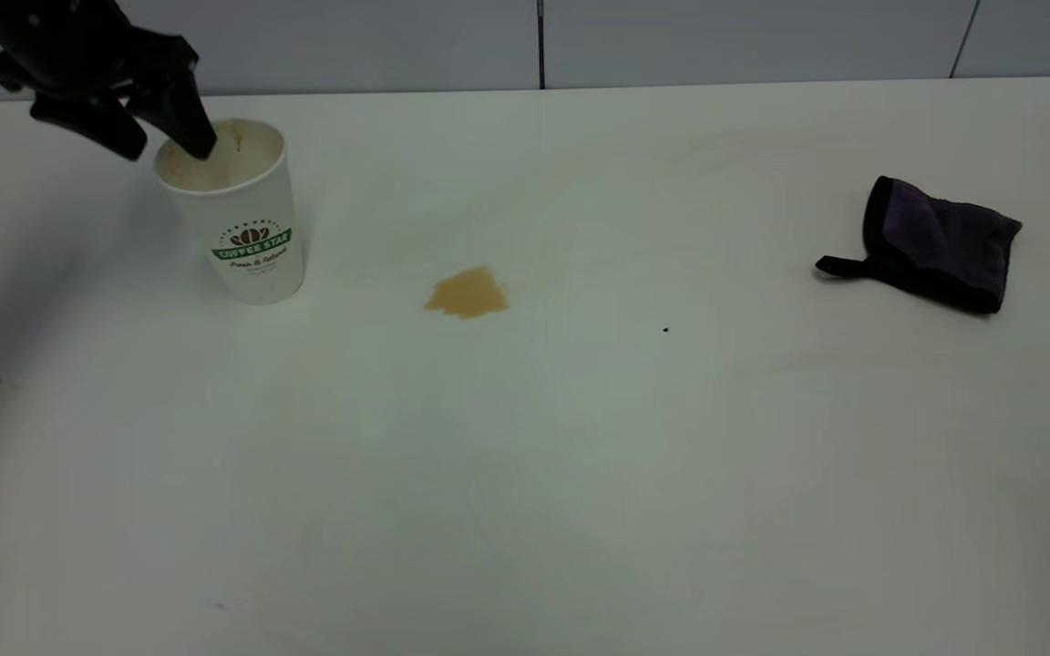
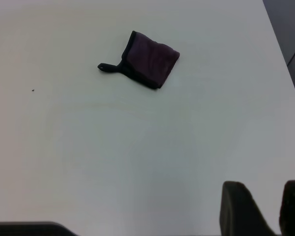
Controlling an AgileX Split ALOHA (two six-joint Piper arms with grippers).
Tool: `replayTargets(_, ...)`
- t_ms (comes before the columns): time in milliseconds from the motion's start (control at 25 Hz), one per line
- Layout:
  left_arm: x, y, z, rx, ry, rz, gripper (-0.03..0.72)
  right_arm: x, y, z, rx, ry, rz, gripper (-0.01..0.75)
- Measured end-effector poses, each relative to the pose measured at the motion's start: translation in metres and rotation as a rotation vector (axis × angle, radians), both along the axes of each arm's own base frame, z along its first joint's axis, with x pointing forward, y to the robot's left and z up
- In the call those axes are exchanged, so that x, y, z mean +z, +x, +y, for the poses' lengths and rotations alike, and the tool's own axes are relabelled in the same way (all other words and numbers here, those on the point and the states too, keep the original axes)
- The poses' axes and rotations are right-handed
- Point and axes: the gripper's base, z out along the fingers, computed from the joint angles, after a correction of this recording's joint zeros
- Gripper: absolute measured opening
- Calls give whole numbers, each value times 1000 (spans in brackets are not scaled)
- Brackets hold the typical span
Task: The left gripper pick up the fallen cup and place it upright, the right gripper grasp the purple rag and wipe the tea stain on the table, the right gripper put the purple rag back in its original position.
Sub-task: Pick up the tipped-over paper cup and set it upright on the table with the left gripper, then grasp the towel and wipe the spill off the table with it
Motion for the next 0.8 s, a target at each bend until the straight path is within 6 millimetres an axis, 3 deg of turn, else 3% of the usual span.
replayTargets(240,104,-17,-1,-24,0,-169,623,0,0,0,0,0,0,239)
replayTargets(480,193,-66,-1,-100,45,-218,538,0,0,0,0,0,0,239)
replayTargets(640,236,-105,-1,-141,76,-217,491,0,0,0,0,0,0,239)
replayTargets(800,264,-138,-1,-157,89,-198,458,0,0,0,0,0,0,239)
